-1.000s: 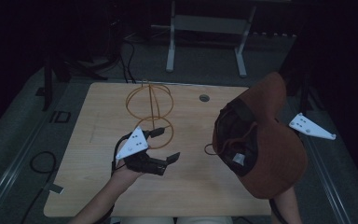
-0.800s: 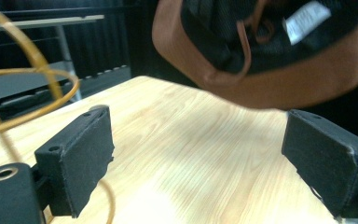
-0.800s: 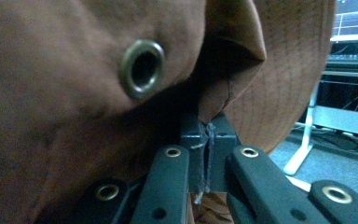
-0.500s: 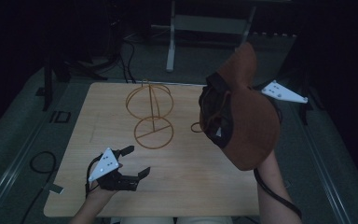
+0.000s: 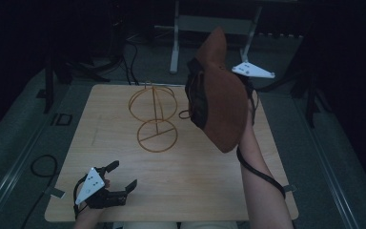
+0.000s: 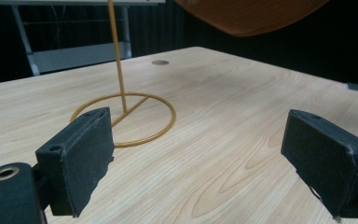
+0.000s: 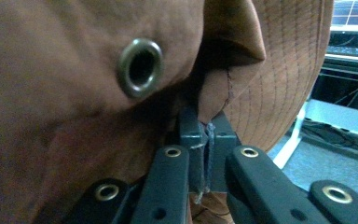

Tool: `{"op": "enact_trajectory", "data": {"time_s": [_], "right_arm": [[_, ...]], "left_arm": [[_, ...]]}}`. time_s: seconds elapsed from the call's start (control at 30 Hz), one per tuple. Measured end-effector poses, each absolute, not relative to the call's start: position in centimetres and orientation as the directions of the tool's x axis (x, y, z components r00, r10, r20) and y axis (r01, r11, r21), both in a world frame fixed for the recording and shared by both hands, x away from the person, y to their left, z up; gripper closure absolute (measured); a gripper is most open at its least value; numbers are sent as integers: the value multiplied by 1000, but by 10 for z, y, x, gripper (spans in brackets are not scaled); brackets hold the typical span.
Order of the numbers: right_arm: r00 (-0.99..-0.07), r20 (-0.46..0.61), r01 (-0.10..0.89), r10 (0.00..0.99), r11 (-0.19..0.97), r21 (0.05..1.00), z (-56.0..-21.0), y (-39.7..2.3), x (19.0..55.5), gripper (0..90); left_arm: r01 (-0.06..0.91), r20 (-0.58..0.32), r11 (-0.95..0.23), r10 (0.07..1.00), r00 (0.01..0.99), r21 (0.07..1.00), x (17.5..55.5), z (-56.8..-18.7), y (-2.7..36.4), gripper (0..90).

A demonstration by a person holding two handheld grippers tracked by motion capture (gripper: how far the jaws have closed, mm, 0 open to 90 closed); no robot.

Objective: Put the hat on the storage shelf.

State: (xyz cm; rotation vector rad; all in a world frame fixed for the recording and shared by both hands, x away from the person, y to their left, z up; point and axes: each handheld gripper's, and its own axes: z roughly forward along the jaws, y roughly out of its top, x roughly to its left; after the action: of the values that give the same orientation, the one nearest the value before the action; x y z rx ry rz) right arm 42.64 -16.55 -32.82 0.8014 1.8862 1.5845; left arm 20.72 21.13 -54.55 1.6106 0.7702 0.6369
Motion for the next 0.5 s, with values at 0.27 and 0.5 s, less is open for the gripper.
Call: {"op": "enact_trajectory", "data": {"time_s": [0.27, 0.5], "right_arm": [[-658, -88, 101, 748, 204, 974, -320, -119, 446, 877], [-691, -151, 90, 707, 292, 952, -319, -69, 447, 875]], "left_arm": [[136, -19, -86, 778, 628, 987, 207, -548, 217, 107], [149, -31, -80, 778, 627, 986, 208, -552, 219, 108]]}}
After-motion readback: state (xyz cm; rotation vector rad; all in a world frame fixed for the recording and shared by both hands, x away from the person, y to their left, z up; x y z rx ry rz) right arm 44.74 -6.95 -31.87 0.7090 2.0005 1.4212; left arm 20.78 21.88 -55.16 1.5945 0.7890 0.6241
